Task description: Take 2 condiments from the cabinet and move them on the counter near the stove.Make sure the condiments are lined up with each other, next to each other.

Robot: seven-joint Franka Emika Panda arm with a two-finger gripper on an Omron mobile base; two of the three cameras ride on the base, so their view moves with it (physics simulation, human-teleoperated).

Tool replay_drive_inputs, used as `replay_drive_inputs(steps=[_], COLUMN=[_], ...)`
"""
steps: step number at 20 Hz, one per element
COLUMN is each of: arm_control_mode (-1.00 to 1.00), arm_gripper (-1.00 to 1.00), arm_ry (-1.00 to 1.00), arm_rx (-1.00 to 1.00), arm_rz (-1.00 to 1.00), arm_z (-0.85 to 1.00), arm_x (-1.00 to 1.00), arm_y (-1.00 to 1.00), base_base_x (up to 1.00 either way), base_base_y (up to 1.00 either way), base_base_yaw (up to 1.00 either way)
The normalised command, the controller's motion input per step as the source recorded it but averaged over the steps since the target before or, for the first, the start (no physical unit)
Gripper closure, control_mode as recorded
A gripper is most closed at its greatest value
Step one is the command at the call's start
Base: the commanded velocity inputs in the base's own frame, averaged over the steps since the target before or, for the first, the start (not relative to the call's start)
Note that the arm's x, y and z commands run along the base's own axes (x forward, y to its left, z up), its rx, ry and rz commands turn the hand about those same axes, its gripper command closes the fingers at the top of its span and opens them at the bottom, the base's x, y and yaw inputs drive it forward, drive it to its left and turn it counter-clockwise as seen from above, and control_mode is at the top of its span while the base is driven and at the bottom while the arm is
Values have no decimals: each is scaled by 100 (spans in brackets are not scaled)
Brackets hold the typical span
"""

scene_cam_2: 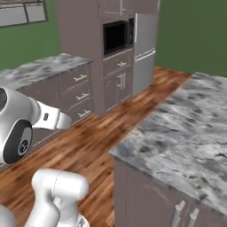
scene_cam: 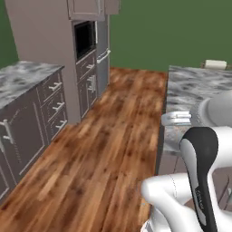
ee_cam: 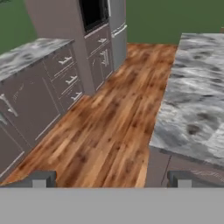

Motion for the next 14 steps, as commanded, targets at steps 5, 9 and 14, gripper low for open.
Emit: replay_drive_inputs(steps=[5,9,14], arm_control_mode=[100,100,100], arm_gripper=[-100,-100,-100], arm_ry=[0,0,0], arm_rx=[0,0,0], arm_rz=[0,0,0], arm_z=[0,0,0], arm_x=[0,0,0], arm_y=[0,0,0], base_base_x=[96,34,75], base_base_y=[95,100,42], base_base_yaw=[-41,-26,-30])
